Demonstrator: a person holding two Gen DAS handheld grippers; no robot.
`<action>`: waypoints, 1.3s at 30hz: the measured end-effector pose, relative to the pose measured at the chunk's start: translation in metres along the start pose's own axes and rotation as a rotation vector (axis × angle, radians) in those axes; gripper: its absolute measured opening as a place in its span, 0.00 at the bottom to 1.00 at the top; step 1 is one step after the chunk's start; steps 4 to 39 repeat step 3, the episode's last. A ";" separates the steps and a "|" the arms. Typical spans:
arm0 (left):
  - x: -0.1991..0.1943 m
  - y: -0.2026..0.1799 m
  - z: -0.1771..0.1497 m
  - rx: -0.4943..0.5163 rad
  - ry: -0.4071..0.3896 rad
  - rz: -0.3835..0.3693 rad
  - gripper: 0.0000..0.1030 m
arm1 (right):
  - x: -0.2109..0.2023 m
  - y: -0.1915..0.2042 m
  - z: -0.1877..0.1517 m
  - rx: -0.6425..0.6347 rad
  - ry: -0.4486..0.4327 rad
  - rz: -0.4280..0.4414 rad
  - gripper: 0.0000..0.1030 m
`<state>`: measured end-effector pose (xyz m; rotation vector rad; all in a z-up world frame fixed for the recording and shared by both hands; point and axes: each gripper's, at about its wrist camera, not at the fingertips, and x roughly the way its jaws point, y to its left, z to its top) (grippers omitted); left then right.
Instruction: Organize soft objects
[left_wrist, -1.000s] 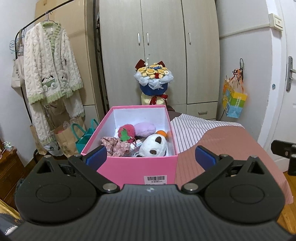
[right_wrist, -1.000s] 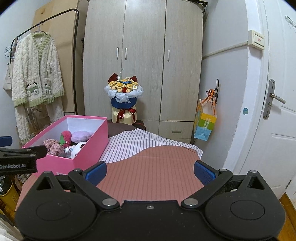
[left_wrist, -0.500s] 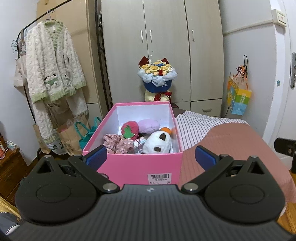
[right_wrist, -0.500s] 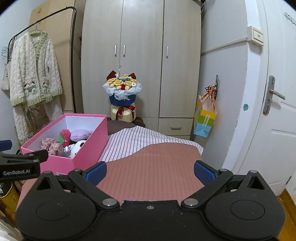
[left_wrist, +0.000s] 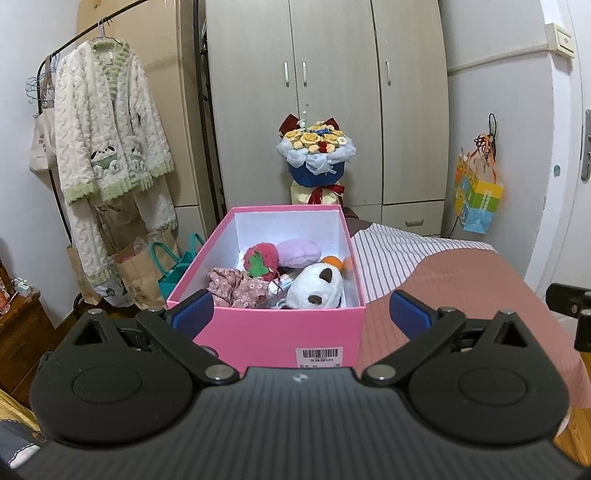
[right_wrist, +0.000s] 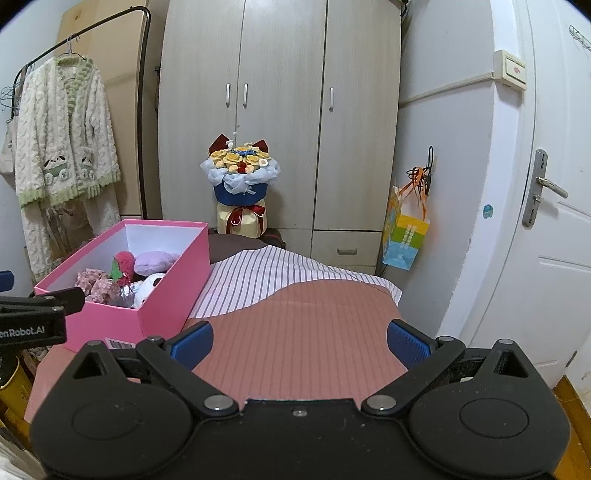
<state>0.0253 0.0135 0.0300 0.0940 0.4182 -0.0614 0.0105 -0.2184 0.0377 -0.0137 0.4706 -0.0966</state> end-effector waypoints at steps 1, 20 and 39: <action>-0.001 0.000 0.000 0.000 -0.003 0.000 1.00 | 0.000 -0.001 0.000 0.000 -0.001 -0.001 0.99; -0.002 -0.001 0.001 0.003 -0.006 0.001 1.00 | 0.000 -0.002 0.000 -0.001 -0.001 -0.005 0.99; -0.002 -0.001 0.001 0.003 -0.006 0.001 1.00 | 0.000 -0.002 0.000 -0.001 -0.001 -0.005 0.99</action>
